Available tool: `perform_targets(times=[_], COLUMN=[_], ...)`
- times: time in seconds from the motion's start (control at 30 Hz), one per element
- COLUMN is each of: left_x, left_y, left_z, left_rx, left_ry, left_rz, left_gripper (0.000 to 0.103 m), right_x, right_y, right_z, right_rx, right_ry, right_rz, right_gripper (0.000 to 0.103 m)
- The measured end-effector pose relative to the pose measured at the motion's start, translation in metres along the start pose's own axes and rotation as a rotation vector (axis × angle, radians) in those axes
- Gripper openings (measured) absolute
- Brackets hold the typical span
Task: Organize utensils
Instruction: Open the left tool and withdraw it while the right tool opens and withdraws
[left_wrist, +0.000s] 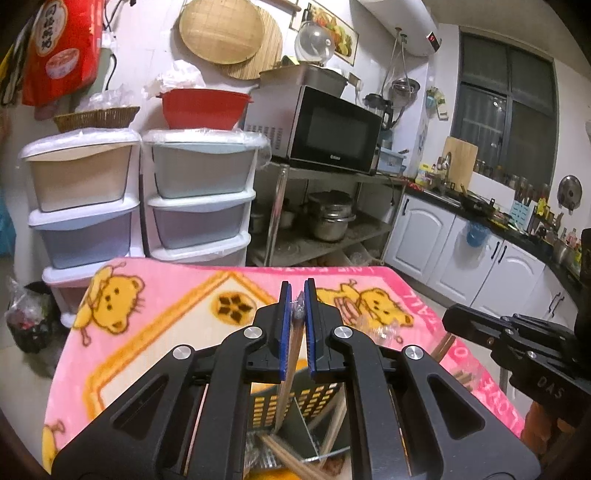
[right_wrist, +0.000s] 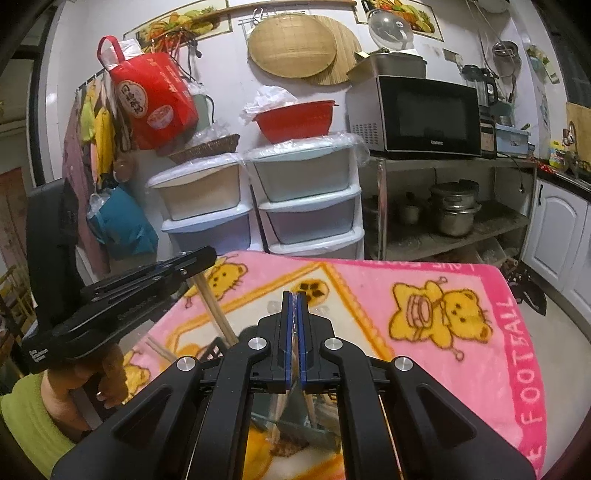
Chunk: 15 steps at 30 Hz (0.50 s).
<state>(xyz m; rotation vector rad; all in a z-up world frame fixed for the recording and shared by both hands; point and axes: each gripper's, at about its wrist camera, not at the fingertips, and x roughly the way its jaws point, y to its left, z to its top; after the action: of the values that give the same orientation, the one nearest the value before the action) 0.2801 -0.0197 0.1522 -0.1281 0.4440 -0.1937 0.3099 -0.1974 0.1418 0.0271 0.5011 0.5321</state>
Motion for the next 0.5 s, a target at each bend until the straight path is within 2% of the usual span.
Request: perform_targets(times=[0.17, 0.5], left_x=[-0.001, -0.021], left_y=[0.004, 0.008], left_z=[-0.007, -0.015], left_rx=[-0.008, -0.022], left_ry=[0.030, 0.039], left_rz=[-0.001, -0.005], left_gripper=[0.007, 0.030], right_x=[0.000, -0.014], right_y=[-0.003, -0.013], right_z=[-0.007, -0.017], right_rx=[-0.004, 0.014], right_ry=[0.010, 0.005], right_rz=[-0.019, -0.045], right_gripper=[0.004, 0.021])
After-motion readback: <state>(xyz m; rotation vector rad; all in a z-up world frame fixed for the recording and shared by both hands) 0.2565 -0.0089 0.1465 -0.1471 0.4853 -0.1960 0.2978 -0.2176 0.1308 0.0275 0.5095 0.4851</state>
